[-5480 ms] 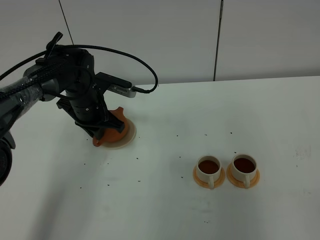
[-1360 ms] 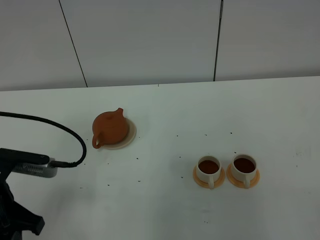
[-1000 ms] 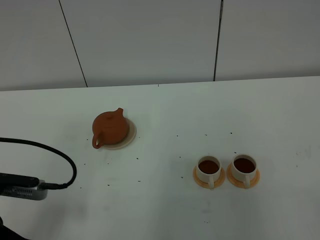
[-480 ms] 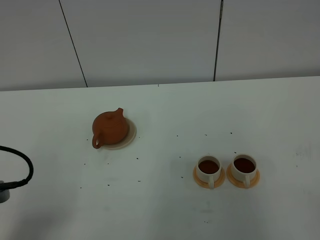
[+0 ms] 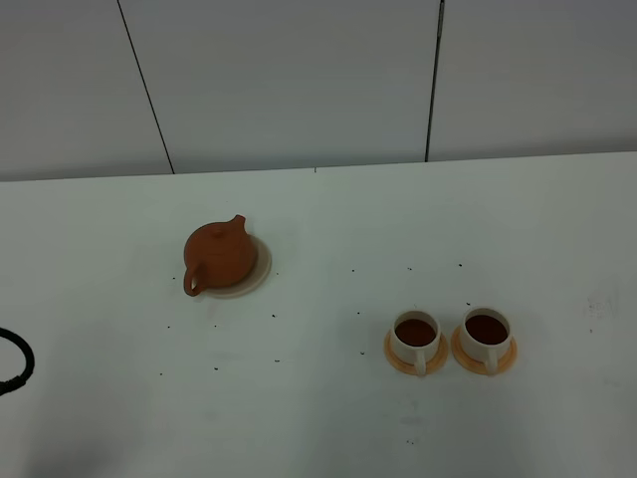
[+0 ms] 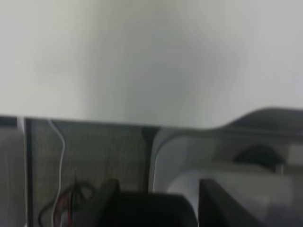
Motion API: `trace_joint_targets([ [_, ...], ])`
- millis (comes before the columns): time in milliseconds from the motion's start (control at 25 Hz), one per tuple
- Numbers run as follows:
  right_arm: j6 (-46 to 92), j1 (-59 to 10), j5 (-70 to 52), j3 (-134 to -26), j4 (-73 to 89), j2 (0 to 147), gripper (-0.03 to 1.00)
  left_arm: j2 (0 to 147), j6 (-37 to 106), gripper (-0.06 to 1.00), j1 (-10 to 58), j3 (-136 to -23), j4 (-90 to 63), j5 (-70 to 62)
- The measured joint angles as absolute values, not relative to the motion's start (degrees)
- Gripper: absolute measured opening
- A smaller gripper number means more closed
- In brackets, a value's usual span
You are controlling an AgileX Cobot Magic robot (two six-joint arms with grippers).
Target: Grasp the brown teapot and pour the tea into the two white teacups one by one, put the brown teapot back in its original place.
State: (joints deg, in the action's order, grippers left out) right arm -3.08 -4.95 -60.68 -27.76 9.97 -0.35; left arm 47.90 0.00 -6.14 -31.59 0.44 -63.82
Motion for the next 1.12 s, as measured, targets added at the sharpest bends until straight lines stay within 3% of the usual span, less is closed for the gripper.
trace_joint_targets([
  [1120,-3.1,-4.9,-60.7,-27.8,10.0,-0.4,0.24,26.3,-1.7,0.45,-6.1,-29.4,1.3,-59.6],
])
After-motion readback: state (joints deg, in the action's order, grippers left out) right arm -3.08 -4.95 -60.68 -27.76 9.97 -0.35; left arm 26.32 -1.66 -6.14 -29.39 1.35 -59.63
